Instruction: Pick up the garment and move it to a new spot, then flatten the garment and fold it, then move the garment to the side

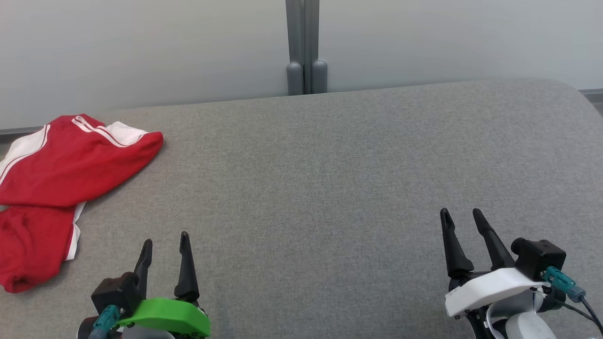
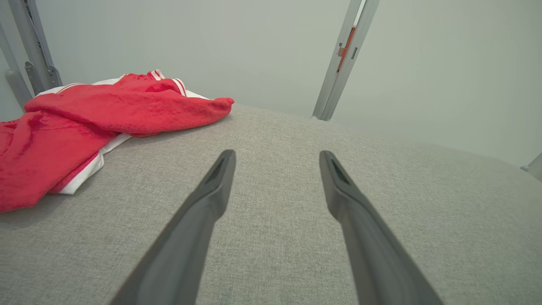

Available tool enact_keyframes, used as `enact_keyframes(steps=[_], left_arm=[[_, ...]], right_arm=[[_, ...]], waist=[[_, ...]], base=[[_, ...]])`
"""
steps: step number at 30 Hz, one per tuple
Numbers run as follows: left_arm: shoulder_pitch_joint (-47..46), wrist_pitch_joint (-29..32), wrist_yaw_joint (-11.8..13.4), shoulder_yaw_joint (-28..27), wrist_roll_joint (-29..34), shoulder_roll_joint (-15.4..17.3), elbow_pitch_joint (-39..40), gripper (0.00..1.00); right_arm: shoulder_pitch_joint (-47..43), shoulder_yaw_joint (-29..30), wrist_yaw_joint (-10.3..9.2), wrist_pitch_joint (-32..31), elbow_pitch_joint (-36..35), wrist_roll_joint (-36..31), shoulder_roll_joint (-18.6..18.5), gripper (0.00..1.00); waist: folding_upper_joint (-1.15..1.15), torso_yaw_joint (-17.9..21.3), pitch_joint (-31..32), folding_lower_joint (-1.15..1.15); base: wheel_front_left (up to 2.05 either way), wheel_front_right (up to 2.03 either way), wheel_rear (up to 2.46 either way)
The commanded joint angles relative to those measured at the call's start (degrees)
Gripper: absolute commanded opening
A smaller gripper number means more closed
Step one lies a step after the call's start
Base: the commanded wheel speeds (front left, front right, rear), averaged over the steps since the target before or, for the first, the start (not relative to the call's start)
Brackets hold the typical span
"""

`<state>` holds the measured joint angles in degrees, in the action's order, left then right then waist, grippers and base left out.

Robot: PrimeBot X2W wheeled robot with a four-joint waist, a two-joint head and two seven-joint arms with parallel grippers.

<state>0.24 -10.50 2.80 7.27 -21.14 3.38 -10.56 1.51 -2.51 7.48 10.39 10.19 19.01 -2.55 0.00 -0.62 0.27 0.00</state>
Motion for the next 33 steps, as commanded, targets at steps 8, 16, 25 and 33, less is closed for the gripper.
enact_keyframes(steps=[8, 16, 25, 33], left_arm=[[0.54, -1.41, 0.42, 0.01, 4.10, 0.29, -0.30, 1.00], [0.75, -2.32, 0.27, -0.11, 7.23, 0.07, -0.67, 1.00], [0.91, -3.31, -0.22, -0.04, 10.26, -0.17, -1.12, 1.00], [1.09, -4.18, -0.42, 0.12, 12.46, -0.32, -1.29, 1.00]], right_arm=[[-0.03, -0.37, 0.01, 1.50, -0.70, -5.38, -0.33, 1.00], [-0.28, -0.56, 0.02, 2.49, -1.05, -9.00, -0.36, 1.00], [-0.17, -0.62, 0.01, 3.50, -0.76, -12.43, -0.39, 1.00], [-0.14, -0.74, 0.01, 4.28, -0.63, -15.92, -0.41, 1.00]], waist=[[0.00, -0.09, 0.06, 0.00], [0.00, -0.25, 0.06, 0.00], [0.00, -0.28, -0.08, 0.00], [0.00, -0.42, -0.21, 0.00]], base=[[0.00, 0.00, 0.00], [0.00, 0.00, 0.00], [0.00, 0.00, 0.00], [0.00, 0.00, 0.00]])
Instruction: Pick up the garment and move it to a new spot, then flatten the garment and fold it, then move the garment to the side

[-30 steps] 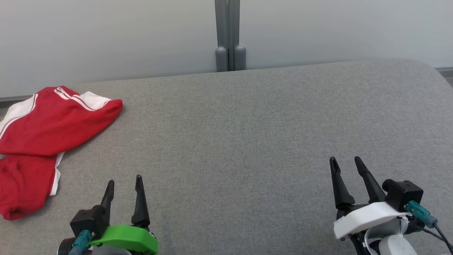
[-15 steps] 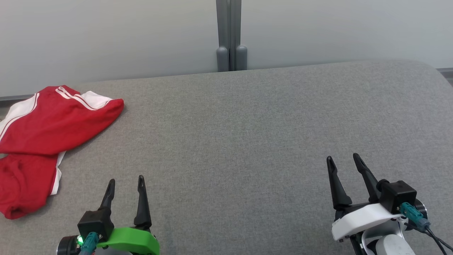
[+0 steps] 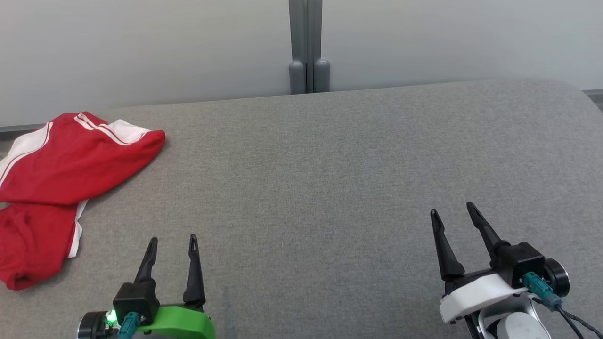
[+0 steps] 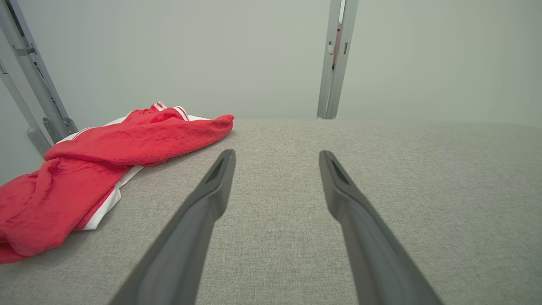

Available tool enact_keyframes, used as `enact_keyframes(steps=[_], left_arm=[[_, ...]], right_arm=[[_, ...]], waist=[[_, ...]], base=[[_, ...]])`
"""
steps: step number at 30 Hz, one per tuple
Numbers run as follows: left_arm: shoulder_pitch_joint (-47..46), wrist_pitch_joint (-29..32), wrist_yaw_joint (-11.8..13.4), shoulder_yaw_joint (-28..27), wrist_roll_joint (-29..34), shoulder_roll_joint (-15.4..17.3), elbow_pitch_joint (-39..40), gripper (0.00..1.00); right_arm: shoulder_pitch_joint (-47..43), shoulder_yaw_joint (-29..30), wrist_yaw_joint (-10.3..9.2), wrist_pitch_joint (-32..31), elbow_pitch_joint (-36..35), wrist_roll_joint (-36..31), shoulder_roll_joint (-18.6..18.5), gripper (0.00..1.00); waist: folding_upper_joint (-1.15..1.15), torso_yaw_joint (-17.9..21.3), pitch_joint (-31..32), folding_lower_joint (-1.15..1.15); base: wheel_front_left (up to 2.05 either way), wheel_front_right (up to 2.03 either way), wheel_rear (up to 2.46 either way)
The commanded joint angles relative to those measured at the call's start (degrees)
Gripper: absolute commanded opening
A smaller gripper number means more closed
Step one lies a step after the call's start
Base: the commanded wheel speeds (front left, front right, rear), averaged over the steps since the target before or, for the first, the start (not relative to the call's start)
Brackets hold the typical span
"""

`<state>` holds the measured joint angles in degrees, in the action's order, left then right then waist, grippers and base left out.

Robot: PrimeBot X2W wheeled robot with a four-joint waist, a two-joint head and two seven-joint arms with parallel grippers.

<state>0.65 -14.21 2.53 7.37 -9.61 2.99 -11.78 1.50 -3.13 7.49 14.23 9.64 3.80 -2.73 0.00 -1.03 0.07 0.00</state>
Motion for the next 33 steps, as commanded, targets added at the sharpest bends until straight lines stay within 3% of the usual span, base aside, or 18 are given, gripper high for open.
enact_keyframes(steps=[1, 7, 33], left_arm=[[0.70, -0.57, -0.18, 0.04, 1.15, 0.05, -0.10, 1.00], [0.82, -1.14, -0.39, 0.06, 2.31, -0.02, -0.26, 1.00], [-0.38, -1.03, -0.60, 0.55, -0.38, -0.06, -0.80, 1.00]], right_arm=[[-0.15, -0.16, 0.00, 0.57, -0.10, -1.11, -0.24, 1.00], [-0.29, -0.35, 0.00, 1.16, -0.14, -3.75, -0.26, 1.00], [-0.16, 0.05, 0.00, 1.01, 0.04, -3.64, -0.22, 1.00]], waist=[[0.00, -0.04, -0.01, 0.00], [0.00, -0.18, -0.07, 0.00], [0.00, -1.26, -0.24, 0.00]], base=[[0.00, 0.00, 0.00], [0.00, 0.00, 0.00], [0.00, 0.00, 0.00]])
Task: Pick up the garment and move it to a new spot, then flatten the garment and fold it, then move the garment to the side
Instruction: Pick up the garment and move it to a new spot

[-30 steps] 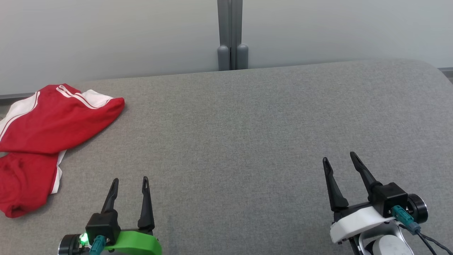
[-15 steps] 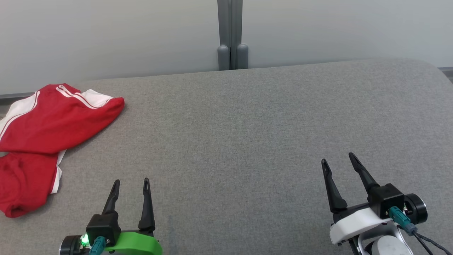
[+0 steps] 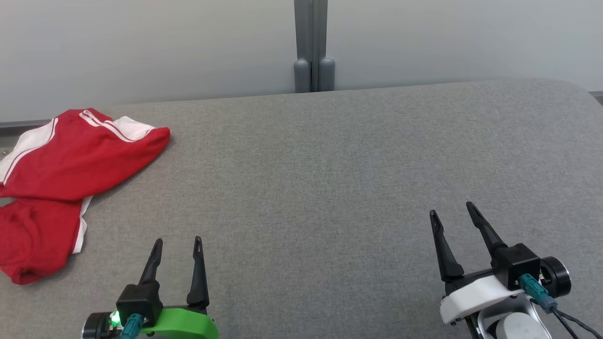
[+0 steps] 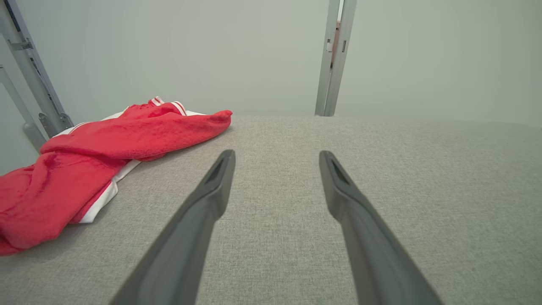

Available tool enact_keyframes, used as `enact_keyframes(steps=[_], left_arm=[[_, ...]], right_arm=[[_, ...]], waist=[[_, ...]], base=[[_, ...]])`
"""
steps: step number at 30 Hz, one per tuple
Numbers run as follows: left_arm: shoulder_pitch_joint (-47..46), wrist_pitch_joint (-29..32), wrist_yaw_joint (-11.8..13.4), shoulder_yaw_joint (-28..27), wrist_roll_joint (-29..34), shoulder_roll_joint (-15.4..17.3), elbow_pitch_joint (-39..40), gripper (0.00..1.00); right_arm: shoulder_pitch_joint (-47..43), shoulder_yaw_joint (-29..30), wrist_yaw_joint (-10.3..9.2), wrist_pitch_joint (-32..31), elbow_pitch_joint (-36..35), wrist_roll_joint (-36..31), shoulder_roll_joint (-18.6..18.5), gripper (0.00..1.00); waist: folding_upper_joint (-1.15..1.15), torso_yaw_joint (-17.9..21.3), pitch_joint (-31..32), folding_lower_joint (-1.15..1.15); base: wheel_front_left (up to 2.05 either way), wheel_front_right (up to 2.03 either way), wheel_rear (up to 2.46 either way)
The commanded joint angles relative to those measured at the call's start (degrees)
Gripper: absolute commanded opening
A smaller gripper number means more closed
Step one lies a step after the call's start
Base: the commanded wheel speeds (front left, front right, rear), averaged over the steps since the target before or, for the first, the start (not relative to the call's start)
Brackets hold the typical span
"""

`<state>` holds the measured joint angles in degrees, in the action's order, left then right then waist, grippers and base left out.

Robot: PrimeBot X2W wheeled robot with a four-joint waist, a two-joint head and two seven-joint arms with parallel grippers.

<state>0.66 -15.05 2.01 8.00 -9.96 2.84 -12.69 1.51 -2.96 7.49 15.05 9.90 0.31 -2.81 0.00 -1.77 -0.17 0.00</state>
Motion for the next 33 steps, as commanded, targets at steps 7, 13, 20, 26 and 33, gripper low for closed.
enact_keyframes(steps=[7, 13, 20, 26, 33], left_arm=[[-0.82, -0.14, 0.05, -0.78, 0.52, 0.11, 0.60, 1.00], [-0.85, -0.13, -0.16, -1.92, 0.89, 0.11, 1.00, 1.00], [-0.73, -0.13, -0.32, -2.73, 1.22, 0.11, 1.60, 1.00], [-0.58, -0.13, -0.50, -3.14, 1.31, 0.10, 1.74, 1.00], [0.37, -0.13, 0.05, -3.93, 0.88, 0.09, 2.88, 1.00]], right_arm=[[-0.67, -0.31, -0.01, 0.19, -1.39, 0.28, -0.13, 1.00], [-0.63, -0.34, -0.01, 0.19, -1.65, 0.61, -0.15, 1.00], [-0.16, -0.43, -0.01, 0.19, -1.65, 0.74, -0.16, 1.00], [0.47, -0.72, -0.01, 0.19, -1.55, 0.87, -0.16, 1.00], [1.40, -2.03, -0.01, 0.19, -1.20, 0.66, -0.19, 1.00]], waist=[[0.00, -6.41, 0.00, 0.00], [0.00, -13.81, -0.19, 0.00], [0.00, -22.03, -0.38, 0.00], [0.00, -27.00, -0.55, 0.00], [0.00, -28.29, -1.28, 0.00]], base=[[0.00, 0.00, 0.00], [0.00, 0.00, 0.00], [0.00, 0.00, 0.00], [0.00, 0.00, 0.00], [0.00, 0.00, 0.00]])
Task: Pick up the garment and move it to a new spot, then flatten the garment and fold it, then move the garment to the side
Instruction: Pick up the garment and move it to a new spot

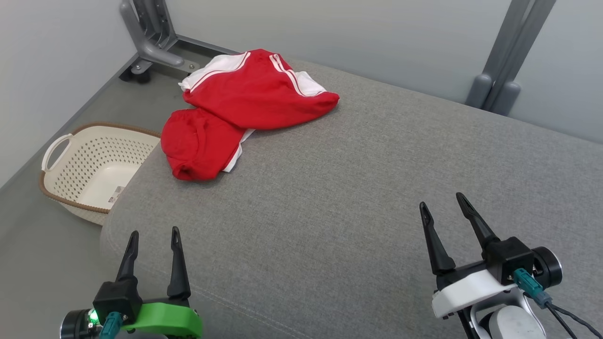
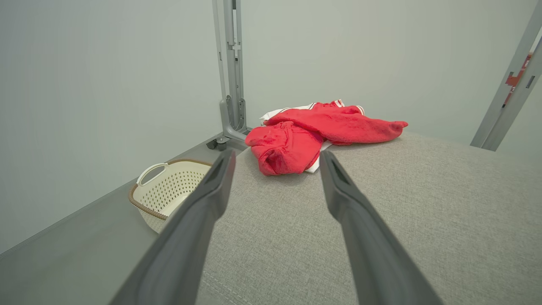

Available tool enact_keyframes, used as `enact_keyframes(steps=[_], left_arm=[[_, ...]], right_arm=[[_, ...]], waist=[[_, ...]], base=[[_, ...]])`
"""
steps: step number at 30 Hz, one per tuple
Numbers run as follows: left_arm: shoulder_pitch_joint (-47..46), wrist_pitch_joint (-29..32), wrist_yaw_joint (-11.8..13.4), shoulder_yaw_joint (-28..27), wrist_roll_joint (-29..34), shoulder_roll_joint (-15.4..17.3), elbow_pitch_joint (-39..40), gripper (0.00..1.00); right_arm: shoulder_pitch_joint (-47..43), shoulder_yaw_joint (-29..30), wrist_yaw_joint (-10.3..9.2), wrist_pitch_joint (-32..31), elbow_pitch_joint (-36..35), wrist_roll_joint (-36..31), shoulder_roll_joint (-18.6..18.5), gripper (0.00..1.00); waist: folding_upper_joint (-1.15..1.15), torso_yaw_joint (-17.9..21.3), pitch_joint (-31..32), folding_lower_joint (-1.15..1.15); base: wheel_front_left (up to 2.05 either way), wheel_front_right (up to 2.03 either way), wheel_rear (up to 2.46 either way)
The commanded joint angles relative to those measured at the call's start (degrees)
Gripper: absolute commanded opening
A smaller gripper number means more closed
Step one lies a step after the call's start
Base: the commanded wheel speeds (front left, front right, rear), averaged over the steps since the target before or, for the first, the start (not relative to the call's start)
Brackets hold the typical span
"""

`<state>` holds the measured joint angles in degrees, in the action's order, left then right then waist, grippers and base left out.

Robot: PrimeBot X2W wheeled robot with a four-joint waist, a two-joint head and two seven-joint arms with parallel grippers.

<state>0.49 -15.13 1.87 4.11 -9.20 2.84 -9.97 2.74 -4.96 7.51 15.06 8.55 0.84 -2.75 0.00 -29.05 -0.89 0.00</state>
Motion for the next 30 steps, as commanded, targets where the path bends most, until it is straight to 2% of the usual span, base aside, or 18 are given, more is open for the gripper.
enact_keyframes(steps=[1, 9, 15, 19, 22, 30], left_arm=[[0.57, -0.04, 0.17, -0.06, 0.04, 0.09, 0.27, 1.00], [-1.73, -0.04, -0.36, -1.36, 0.27, 0.70, 2.30, 1.00], [-10.61, -0.04, -1.22, -5.57, 1.44, 6.69, 4.99, 1.00], [-19.82, 3.68, -2.99, -7.27, 0.61, 11.57, 3.63, 1.00], [-27.04, 7.96, -4.94, -8.09, -0.40, 15.18, 0.49, 1.00], [-38.90, 17.44, -8.44, -7.82, -6.40, 20.86, -14.74, 1.00]], right_arm=[[0.30, -0.07, -0.04, 0.18, 0.16, 0.09, -0.24, 1.00], [0.51, 0.88, -0.04, 0.18, -0.35, -0.56, -0.22, 1.00], [2.44, 1.76, -0.04, 0.18, -1.45, -3.39, -0.25, 1.00], [4.28, 2.38, -0.05, 0.18, -2.44, -5.35, -0.26, 1.00], [5.61, 2.32, -0.05, 0.18, -2.99, -7.00, -0.25, 1.00], [8.50, 1.39, -0.05, 0.18, -6.72, -9.83, -0.24, 1.00]], waist=[[0.00, -1.04, -0.63, 0.00], [0.00, -0.78, -1.76, 0.00], [0.00, 1.94, -5.83, 0.00], [0.00, 4.40, -9.30, 0.00], [0.00, 6.59, -12.06, 0.00], [0.00, 11.95, -19.54, 0.00]], base=[[0.00, 0.00, 0.00], [0.00, 0.00, 0.00], [0.00, 0.00, 0.00], [0.00, 0.00, 0.00], [0.00, 0.00, 0.00], [0.00, 0.00, 0.00]])
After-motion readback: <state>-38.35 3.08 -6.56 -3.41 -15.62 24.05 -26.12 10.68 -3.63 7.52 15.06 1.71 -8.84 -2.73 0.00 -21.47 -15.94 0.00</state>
